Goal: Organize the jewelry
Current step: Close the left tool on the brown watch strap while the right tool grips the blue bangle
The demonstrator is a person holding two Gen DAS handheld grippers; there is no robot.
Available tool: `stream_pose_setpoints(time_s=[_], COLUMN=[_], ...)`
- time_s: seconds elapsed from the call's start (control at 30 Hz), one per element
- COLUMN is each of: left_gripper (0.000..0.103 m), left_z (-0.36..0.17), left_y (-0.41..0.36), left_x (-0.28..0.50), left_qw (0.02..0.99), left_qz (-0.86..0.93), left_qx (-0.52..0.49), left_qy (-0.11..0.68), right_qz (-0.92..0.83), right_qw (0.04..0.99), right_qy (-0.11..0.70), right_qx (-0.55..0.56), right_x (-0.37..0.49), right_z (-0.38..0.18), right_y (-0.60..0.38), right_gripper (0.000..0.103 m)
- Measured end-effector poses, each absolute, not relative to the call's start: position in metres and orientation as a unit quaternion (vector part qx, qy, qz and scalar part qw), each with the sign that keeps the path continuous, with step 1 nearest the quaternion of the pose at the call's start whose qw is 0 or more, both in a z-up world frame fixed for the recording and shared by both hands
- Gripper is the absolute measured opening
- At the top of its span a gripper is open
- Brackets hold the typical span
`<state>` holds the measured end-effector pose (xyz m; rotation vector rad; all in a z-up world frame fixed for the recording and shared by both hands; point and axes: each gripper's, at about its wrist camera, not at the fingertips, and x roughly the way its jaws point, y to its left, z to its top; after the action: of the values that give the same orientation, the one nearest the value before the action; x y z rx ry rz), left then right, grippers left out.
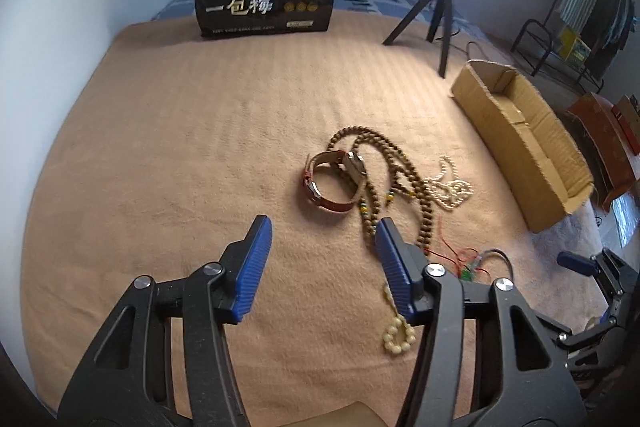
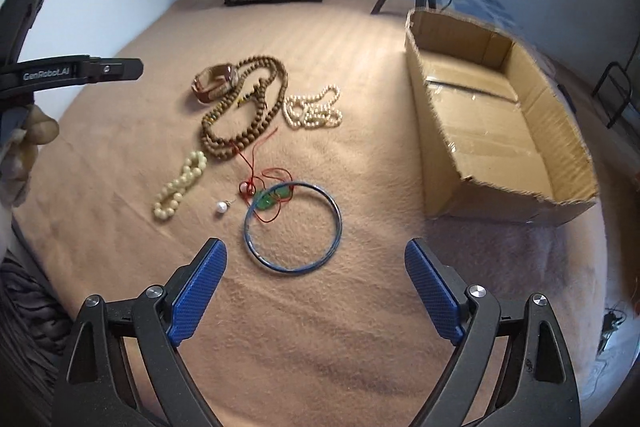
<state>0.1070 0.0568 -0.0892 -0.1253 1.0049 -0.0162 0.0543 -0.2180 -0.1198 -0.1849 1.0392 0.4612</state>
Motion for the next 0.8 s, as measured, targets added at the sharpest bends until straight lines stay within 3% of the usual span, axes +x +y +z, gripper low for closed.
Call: stream_pose_setpoints(time_s=[0.27,0.8], left_gripper=[0.043,0.037], left_z=[-0.117,-0.151], left_y=[0.075,0.086], left_x=[0.144,0.183], left_qw=[0.846,0.82], left_qz=[-0.017,-0.017], left_qx=[-0.128,-0.16], left_qy=[0.517,0.55], right_qz=[0.234,0.245], right_qw=[0.827,0.802], right_qy=[0.506,0.535], right_qx=[-0.08,-0.108], right_x=[0.066,0.077], right_z=[-0.139,-0.166], right_y=[-0.208,-0.196], right_gripper=[0.091,0.091])
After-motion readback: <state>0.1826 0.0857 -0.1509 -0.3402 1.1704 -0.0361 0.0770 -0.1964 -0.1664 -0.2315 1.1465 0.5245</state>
